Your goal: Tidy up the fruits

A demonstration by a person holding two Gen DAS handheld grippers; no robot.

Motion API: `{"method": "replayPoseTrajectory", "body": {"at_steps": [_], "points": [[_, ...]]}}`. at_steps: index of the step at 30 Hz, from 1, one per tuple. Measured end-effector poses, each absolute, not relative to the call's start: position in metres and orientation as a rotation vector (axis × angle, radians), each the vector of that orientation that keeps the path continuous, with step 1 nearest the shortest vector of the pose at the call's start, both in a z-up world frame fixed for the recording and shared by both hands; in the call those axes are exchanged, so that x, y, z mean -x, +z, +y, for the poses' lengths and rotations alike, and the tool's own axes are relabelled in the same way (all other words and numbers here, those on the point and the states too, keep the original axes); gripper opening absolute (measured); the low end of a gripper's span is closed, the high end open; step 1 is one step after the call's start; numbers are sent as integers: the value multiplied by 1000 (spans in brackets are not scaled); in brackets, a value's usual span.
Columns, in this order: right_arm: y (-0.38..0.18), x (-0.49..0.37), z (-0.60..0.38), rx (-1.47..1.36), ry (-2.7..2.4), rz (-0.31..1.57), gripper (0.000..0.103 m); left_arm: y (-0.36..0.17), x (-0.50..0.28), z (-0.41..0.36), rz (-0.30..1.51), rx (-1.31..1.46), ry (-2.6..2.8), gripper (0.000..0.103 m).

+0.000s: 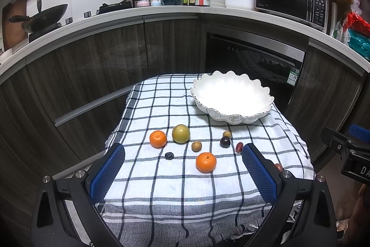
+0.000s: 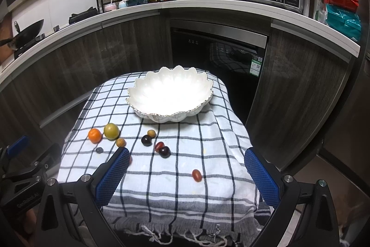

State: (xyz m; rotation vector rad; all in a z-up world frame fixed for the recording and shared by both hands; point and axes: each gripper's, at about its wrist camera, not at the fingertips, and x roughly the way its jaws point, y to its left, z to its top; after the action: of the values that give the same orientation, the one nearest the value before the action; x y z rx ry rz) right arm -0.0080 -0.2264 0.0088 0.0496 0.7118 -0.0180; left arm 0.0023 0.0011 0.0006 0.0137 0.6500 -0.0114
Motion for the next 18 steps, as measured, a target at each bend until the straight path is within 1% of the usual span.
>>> {"method": "replayPoseTrajectory", "body": {"at_steps": [18], "points": [[1,2,-227,-52,-25,736,101,-1,-7,1,665,-22,-16,103]]}}
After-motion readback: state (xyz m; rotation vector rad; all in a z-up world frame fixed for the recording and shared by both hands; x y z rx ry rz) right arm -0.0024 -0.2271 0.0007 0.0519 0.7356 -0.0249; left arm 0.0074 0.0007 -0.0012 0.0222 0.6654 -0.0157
